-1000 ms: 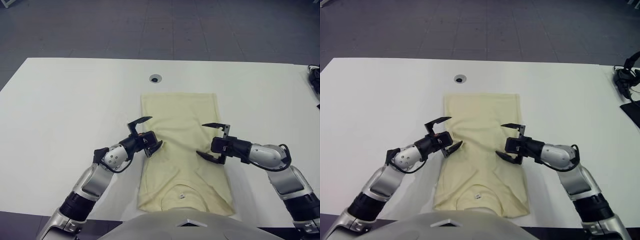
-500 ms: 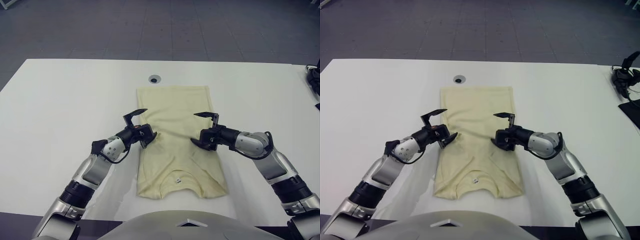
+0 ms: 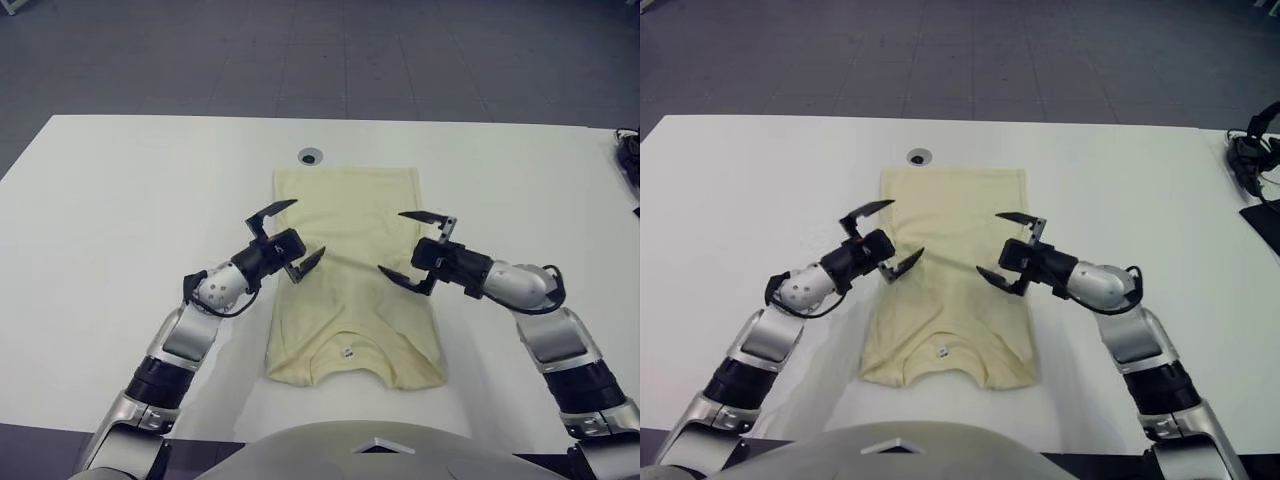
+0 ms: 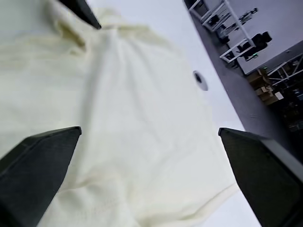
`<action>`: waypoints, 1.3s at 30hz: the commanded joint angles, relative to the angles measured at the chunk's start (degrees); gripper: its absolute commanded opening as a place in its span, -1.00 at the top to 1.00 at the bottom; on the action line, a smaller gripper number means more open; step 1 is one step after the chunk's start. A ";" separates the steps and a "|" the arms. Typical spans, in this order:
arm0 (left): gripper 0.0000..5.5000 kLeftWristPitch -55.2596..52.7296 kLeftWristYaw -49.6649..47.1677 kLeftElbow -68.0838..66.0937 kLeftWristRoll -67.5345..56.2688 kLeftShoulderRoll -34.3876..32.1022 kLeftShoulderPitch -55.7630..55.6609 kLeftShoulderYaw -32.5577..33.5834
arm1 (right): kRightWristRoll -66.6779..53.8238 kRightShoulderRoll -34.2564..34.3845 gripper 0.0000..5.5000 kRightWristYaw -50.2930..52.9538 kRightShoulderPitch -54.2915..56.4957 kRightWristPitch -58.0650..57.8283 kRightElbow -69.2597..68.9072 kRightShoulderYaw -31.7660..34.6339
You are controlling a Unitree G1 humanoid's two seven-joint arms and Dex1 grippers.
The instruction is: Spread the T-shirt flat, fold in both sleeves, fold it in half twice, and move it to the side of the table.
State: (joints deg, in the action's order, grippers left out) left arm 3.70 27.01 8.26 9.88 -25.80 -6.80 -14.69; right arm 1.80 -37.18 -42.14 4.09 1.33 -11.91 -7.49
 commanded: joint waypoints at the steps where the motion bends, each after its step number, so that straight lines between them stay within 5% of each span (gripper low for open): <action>1: -0.96 -2.23 2.22 7.47 -4.06 -1.54 0.82 4.05 | -5.54 -2.61 -0.96 -1.79 -2.52 -3.13 -3.85 5.97; 5: -0.96 -8.96 3.65 16.79 -12.85 -2.77 0.62 12.36 | -11.31 -4.04 -0.96 -3.70 -5.14 -5.85 -7.32 10.78; 10: -0.96 -9.70 12.67 28.98 -13.25 -14.04 10.36 18.02 | -15.23 -5.01 -0.96 -5.16 -7.13 -7.54 -8.68 14.14; 20: -0.96 -4.24 23.02 45.31 -1.26 -25.36 40.04 12.33 | -13.45 -0.60 -0.96 0.57 -6.97 -8.52 -8.65 12.57; 39: -0.96 -10.16 21.91 41.44 11.99 -24.80 45.42 6.28 | -10.19 2.40 -0.96 3.62 -7.38 -7.69 -8.46 6.97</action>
State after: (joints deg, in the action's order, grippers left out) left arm -6.45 49.21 50.48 20.11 -50.34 38.27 -8.24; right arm -8.85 -34.92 -38.33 -2.83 -6.64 -19.81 -0.25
